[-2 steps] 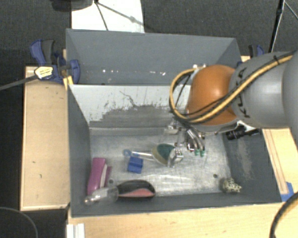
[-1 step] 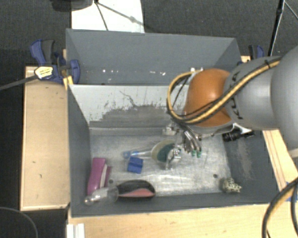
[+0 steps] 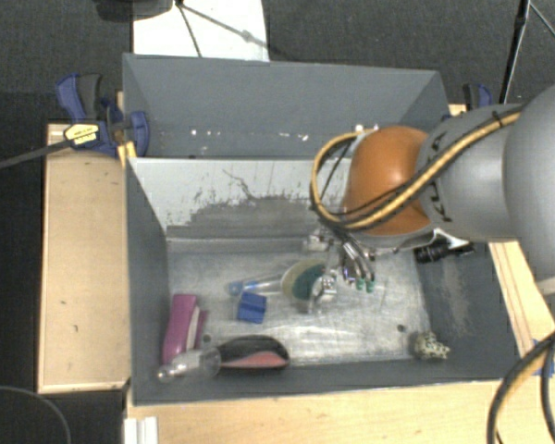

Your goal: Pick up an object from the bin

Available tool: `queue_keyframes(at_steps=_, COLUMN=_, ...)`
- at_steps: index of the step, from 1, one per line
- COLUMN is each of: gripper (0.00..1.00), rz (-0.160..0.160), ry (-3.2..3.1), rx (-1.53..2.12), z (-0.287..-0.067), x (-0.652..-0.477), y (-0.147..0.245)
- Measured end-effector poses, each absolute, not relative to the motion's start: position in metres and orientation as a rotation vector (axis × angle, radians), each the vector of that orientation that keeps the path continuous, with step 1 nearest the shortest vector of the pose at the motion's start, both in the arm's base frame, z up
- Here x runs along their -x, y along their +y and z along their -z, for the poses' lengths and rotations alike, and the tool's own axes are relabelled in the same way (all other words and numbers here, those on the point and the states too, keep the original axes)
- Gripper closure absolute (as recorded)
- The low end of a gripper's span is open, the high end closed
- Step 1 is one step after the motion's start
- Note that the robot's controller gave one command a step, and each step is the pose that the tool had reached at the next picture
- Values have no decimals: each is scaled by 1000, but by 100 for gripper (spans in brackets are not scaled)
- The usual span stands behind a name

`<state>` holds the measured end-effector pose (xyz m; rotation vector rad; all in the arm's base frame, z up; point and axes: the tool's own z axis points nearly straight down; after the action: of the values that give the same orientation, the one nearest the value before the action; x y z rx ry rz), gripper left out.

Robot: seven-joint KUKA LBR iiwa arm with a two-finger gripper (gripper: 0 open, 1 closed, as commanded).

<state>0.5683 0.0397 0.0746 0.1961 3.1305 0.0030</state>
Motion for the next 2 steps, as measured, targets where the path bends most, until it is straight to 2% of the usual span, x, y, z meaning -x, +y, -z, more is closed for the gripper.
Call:
queue_keyframes(at_steps=1, gripper=100, rz=-4, ry=3120, rx=-202, z=-77, x=-571, y=39)
queue_keyframes(at_steps=2, gripper=100, rz=-2, ry=3130, rx=-210, z=-82, x=-572, y=39)
